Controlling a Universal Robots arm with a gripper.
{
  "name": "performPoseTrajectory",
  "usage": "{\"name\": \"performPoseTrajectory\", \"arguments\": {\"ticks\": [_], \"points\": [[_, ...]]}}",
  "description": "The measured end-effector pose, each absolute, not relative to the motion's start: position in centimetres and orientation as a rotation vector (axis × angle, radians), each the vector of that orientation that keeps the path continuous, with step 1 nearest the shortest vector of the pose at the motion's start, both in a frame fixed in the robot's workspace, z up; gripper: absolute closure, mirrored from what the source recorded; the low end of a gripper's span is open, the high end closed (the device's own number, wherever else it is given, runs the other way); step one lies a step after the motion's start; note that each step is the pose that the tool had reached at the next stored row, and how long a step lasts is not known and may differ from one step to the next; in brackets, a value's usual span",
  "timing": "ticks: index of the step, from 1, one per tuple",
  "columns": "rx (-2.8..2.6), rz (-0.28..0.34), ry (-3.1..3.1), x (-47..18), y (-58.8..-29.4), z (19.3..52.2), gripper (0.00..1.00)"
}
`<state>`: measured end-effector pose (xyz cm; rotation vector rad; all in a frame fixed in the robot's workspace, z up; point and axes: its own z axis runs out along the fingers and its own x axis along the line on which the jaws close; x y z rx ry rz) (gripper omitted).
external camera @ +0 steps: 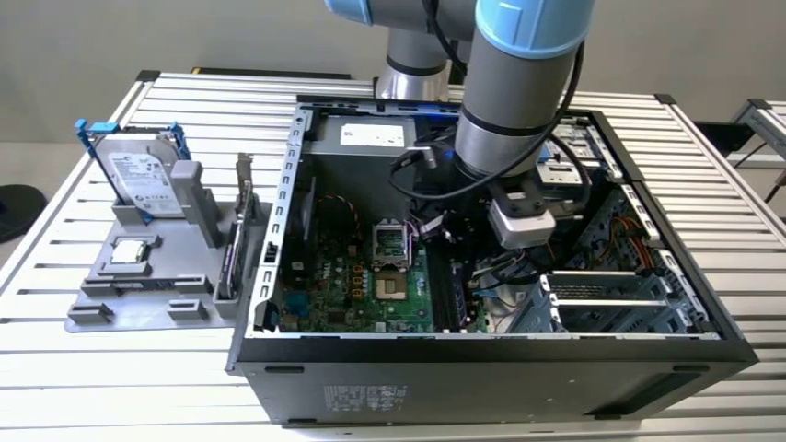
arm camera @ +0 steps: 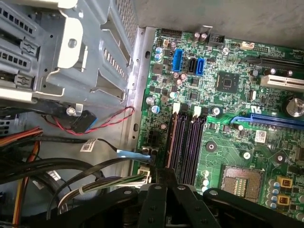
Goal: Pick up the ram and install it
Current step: 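Press down the ram until it locks into place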
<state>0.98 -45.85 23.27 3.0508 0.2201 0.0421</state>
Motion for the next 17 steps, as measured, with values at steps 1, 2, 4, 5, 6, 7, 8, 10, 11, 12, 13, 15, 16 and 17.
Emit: {"name": "performPoseTrajectory", "arguments": {"ticks": [1,2,4,5,6,7,8,10,11,12,13,15,16,17], "points": [[3.05,0.043,0.23,0.98,-45.84,23.27,1.0],[3.05,0.043,0.241,0.98,-45.84,23.27,1.0],[3.048,0.044,0.26,0.98,-45.85,23.27,1.0],[3.047,0.044,0.27,0.98,-45.84,23.27,1.0],[3.046,0.045,0.28,0.97,-45.84,23.27,1.0],[3.045,0.045,0.292,0.97,-45.84,23.27,1.0],[3.044,0.046,0.307,0.97,-45.84,23.27,1.0],[3.041,0.047,0.341,0.97,-45.84,23.27,1.0],[3.039,0.048,0.36,0.97,-45.84,23.27,1.0],[3.037,0.049,0.377,0.96,-45.83,23.27,1.0],[3.035,0.049,0.397,0.97,-45.83,23.27,1.0],[3.03,0.051,0.437,0.96,-45.82,23.27,1.0],[3.027,0.052,0.458,0.96,-45.82,23.27,1.0],[3.024,0.053,0.478,0.95,-45.82,23.27,1.0]]}}
